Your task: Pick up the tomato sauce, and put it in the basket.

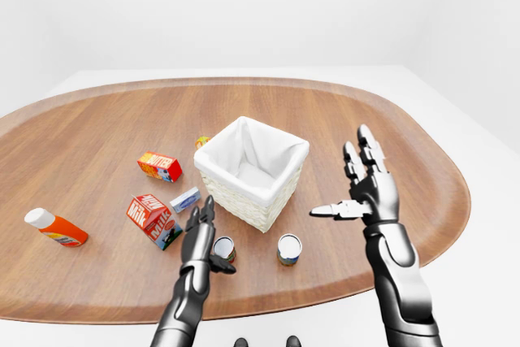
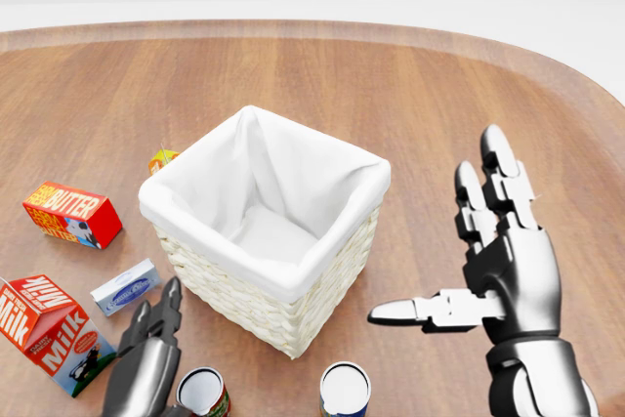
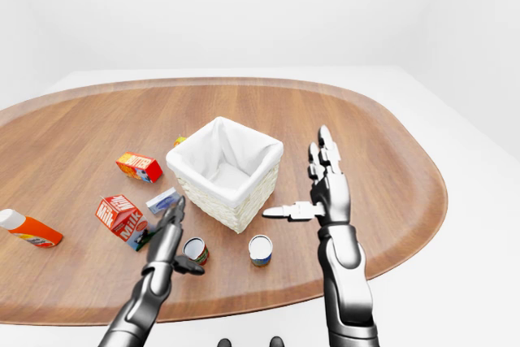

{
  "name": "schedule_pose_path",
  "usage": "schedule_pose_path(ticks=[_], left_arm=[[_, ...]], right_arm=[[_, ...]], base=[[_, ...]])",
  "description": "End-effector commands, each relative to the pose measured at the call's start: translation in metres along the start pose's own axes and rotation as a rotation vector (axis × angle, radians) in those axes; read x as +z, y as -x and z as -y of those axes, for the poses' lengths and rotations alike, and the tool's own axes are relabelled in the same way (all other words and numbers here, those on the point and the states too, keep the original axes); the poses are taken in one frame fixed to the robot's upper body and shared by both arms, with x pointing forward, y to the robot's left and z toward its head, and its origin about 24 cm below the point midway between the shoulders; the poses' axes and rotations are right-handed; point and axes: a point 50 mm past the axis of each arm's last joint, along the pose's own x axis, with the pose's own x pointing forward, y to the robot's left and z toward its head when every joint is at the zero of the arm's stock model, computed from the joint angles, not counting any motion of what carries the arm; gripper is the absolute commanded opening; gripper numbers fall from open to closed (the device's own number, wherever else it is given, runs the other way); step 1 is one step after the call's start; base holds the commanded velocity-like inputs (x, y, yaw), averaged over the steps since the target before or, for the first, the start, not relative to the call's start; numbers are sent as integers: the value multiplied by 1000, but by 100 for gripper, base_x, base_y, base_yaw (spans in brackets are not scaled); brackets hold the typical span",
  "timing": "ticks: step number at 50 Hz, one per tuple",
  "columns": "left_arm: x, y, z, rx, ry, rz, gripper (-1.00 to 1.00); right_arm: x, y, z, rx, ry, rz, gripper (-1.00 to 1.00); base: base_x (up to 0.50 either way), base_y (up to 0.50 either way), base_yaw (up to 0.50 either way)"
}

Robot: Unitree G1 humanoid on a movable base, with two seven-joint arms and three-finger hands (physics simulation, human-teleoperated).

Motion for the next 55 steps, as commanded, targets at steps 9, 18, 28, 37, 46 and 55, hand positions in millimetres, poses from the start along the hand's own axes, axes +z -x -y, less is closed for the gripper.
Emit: schedule_pose_path(ticks=[9, 18, 28, 37, 46, 55], left_arm=[[2, -1, 1, -1, -2, 7, 100], [3, -1, 1, -2, -2, 10, 100], [4, 0, 2, -6, -4, 16, 100], [3, 1, 6, -12, -14, 10, 100], [1, 2, 8, -17, -19, 4, 100], [0, 3, 11, -22, -25, -2, 100]], right_arm=[[-1, 1, 0, 1, 0, -4, 100], [-1, 1, 0, 1, 0, -3, 100], [-1, 1, -1, 1, 0, -5, 100], [-1, 0, 0, 0, 0, -3, 100], [0, 0, 0, -1, 1, 2, 100], [-1, -1, 1, -3, -1, -4, 100]], base=[[0, 0, 0], [0, 0, 0], [0, 0, 0], [0, 0, 0], [0, 0, 0], [0, 0, 0]])
